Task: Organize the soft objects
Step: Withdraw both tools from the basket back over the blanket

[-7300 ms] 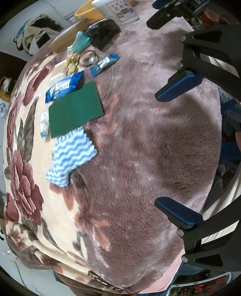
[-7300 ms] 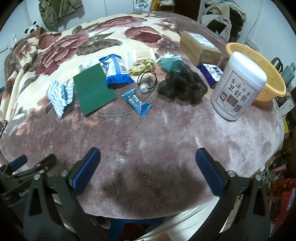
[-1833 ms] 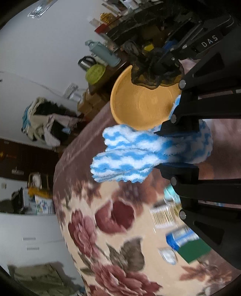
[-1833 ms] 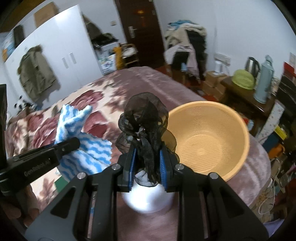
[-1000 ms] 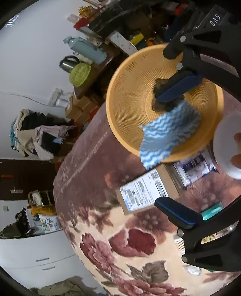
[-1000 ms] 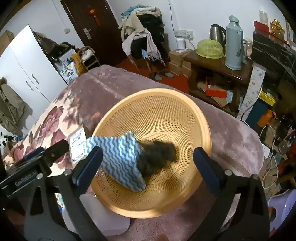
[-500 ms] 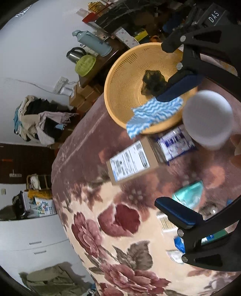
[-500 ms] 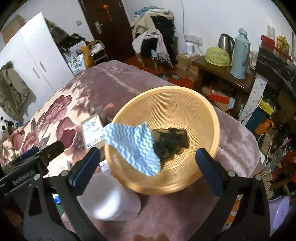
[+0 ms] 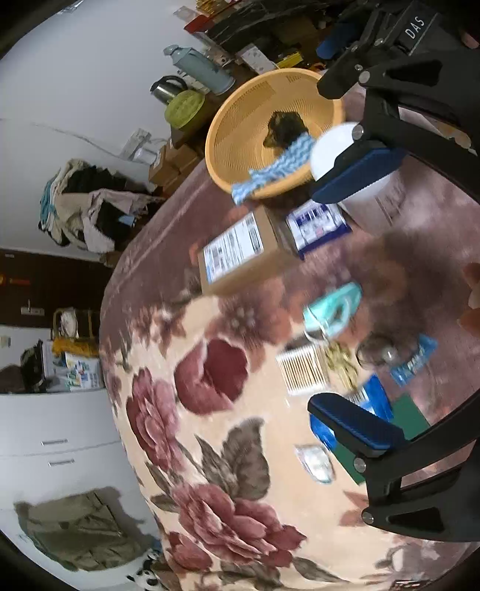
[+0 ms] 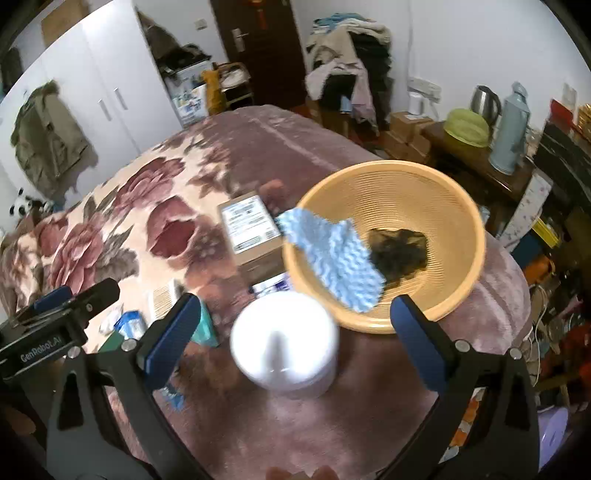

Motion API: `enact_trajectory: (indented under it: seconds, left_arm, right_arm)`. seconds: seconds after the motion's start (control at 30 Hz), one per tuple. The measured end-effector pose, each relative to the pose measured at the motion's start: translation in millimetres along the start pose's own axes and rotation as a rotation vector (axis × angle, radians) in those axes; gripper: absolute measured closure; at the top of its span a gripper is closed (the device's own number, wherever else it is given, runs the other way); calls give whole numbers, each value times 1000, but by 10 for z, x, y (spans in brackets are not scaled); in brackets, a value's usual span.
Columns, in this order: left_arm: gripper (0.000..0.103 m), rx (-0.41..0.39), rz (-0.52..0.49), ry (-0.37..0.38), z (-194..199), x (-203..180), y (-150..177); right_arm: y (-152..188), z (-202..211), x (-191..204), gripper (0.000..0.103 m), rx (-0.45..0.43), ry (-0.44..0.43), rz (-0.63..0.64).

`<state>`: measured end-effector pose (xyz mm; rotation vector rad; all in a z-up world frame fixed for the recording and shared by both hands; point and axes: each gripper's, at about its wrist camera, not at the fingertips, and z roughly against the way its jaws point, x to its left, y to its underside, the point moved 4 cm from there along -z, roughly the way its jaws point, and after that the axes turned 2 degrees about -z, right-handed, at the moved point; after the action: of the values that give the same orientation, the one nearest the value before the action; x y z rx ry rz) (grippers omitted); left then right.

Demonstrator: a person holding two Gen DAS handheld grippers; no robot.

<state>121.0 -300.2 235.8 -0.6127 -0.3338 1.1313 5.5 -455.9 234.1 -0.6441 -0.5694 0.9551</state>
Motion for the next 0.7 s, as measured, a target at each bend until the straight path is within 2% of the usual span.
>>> enact_trajectory:
  seconds: [0.43,0.7]
  left_arm:
    - [0,1,104,-49,239,1088,485]
    - [0,87,196,-86,9,1750,1009]
  right_arm:
    - [450,-110,816,0,55,-54,129]
    - [851,-392,1252,0,139,-103,195]
